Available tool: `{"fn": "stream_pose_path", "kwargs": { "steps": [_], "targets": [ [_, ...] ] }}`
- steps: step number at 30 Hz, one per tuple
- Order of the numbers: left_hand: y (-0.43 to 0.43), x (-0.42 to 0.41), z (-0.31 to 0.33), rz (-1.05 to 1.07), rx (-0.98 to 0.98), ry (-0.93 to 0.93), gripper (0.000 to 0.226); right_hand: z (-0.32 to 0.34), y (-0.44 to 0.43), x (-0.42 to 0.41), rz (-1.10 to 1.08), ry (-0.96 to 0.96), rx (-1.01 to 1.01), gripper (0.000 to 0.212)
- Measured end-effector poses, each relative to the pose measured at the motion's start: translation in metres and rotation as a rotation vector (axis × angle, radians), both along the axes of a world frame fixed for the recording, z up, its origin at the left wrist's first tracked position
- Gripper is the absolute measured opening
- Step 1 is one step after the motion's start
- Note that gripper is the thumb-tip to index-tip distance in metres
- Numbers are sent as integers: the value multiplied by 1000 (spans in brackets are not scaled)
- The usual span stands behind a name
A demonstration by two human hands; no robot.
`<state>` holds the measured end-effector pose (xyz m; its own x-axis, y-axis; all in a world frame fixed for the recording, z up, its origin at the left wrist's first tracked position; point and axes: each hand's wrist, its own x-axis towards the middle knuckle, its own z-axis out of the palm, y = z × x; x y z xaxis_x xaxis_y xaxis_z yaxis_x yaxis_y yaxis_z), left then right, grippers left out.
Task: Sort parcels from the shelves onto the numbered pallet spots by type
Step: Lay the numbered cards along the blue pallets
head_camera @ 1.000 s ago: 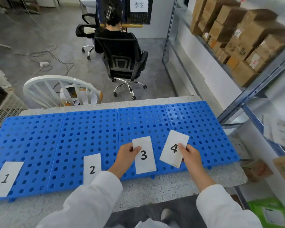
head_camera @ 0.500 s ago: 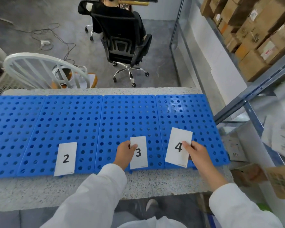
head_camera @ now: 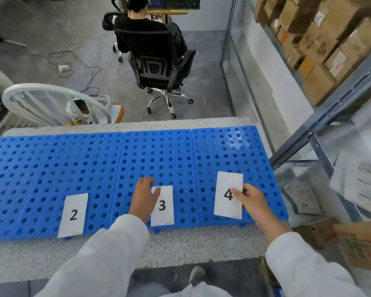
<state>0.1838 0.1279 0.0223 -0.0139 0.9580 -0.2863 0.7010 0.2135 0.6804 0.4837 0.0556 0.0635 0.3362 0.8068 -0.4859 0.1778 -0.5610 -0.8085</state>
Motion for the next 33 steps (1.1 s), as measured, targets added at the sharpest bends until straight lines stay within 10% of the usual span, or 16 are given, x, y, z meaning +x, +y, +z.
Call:
{"fn": "stream_pose_path", "kwargs": {
  "steps": [17, 25, 33],
  "targets": [
    [-18, 91, 42, -544, 219, 327, 42, -64, -14, 46, 47, -403, 11, 42],
    [0, 96, 80, -800, 362, 520, 70, 5, -1, 46, 556, -570, 135, 71],
    [36, 128, 171, -976, 633, 495, 85, 125, -1, 46, 434, -821, 185, 83]
  ]
}}
